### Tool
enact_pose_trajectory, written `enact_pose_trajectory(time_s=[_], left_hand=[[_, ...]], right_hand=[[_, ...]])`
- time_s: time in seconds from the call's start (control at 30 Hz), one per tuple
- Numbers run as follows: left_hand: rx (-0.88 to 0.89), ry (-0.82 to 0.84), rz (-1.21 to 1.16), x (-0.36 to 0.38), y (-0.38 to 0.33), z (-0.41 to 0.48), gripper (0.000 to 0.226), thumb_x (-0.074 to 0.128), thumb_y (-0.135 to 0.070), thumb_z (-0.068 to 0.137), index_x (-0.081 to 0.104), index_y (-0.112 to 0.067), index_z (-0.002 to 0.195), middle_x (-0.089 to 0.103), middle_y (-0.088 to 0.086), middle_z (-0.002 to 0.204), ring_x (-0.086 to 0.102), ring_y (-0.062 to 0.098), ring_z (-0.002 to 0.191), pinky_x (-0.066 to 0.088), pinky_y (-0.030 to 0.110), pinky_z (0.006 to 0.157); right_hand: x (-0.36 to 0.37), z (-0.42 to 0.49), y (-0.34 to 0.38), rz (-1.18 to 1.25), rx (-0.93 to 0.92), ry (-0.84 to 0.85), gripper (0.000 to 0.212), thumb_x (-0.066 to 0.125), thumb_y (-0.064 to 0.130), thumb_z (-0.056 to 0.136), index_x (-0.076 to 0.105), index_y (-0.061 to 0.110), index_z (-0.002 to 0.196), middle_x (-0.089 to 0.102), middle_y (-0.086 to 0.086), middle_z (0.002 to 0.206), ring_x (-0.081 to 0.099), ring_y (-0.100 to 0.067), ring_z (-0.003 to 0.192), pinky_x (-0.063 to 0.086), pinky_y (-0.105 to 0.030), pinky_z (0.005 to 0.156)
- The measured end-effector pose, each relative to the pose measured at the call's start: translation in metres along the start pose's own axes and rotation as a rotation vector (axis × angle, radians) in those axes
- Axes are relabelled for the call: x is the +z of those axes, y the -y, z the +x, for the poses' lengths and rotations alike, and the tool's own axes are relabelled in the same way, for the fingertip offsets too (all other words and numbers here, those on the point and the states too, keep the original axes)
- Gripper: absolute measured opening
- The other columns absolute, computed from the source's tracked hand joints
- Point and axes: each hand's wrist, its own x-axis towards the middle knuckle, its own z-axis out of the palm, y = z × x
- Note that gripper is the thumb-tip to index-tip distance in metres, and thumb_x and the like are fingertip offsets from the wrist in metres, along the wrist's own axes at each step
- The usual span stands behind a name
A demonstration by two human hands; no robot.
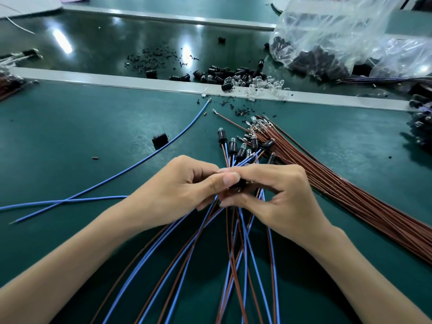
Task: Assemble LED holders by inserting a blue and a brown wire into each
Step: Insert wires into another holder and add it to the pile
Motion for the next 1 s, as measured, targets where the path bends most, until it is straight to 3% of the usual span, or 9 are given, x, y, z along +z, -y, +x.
enact_pose_trajectory(time_s=[0.17, 0.33, 0.43, 0.53, 0.7, 0.9, 1.0], left_hand=[[0.035, 0.059, -0.032, -0.003, -0.001, -0.002, 0.036, 0.049, -0.047, 0.085, 0.059, -0.021, 0.06, 0.039, -0.012, 0.043, 0.032, 0.002, 0.042, 0.025, 0.01, 0.045], [0.084, 0.048, 0.046, -0.002, -0.001, -0.002, 0.037, 0.045, -0.048, 0.086, 0.054, -0.024, 0.058, 0.034, -0.013, 0.046, 0.027, 0.003, 0.044, 0.022, 0.011, 0.045], [0.114, 0.049, 0.089, -0.003, -0.002, -0.001, 0.035, 0.044, -0.046, 0.087, 0.052, -0.028, 0.058, 0.033, -0.012, 0.045, 0.026, 0.003, 0.042, 0.02, 0.01, 0.045], [0.116, 0.05, 0.082, -0.002, -0.002, 0.0, 0.035, 0.045, -0.043, 0.088, 0.052, -0.027, 0.057, 0.033, -0.012, 0.045, 0.027, 0.002, 0.042, 0.021, 0.01, 0.045], [0.145, 0.02, 0.095, -0.001, -0.001, 0.0, 0.034, 0.047, -0.035, 0.09, 0.052, -0.025, 0.058, 0.033, -0.011, 0.044, 0.027, 0.003, 0.041, 0.021, 0.01, 0.045], [0.198, -0.07, 0.174, 0.0, 0.005, -0.001, 0.032, 0.05, -0.031, 0.09, 0.057, -0.021, 0.061, 0.033, -0.008, 0.044, 0.026, 0.004, 0.041, 0.019, 0.011, 0.044], [0.204, -0.165, 0.157, 0.004, 0.008, -0.003, 0.036, 0.048, -0.038, 0.088, 0.063, -0.014, 0.067, 0.04, 0.005, 0.047, 0.028, 0.005, 0.041, 0.022, 0.014, 0.042]], right_hand=[[-0.001, 0.001, 0.005, -0.078, -0.005, -0.051, 0.015, 0.076, 0.013, 0.077, 0.074, 0.003, 0.088, 0.073, 0.001, 0.078, 0.067, -0.002, 0.069, 0.052, -0.013, 0.066], [-0.002, -0.002, 0.006, 0.02, 0.083, 0.001, 0.014, 0.073, 0.012, 0.079, 0.071, 0.001, 0.088, 0.073, -0.003, 0.077, 0.069, -0.009, 0.065, 0.057, -0.032, 0.059], [-0.002, -0.003, 0.006, 0.105, 0.178, 0.017, 0.015, 0.071, 0.015, 0.08, 0.069, 0.002, 0.088, 0.072, -0.004, 0.077, 0.069, -0.012, 0.064, 0.057, -0.036, 0.06], [-0.002, -0.003, 0.006, 0.222, 0.258, 0.021, 0.01, 0.071, 0.015, 0.079, 0.068, 0.009, 0.086, 0.072, -0.006, 0.077, 0.07, -0.014, 0.065, 0.058, -0.034, 0.061], [-0.003, -0.003, 0.008, 0.43, 0.381, -0.012, 0.007, 0.071, 0.014, 0.076, 0.069, 0.012, 0.082, 0.071, -0.003, 0.071, 0.066, -0.01, 0.058, 0.05, -0.017, 0.057], [-0.002, -0.003, 0.006, 0.464, 0.399, -0.014, 0.009, 0.071, 0.015, 0.078, 0.072, 0.014, 0.086, 0.073, -0.005, 0.076, 0.067, -0.01, 0.061, 0.052, -0.016, 0.06], [0.001, -0.001, 0.006, 0.448, 0.378, -0.053, 0.021, 0.072, 0.016, 0.073, 0.07, 0.014, 0.093, 0.073, -0.003, 0.08, 0.069, -0.009, 0.065, 0.053, -0.016, 0.064]])
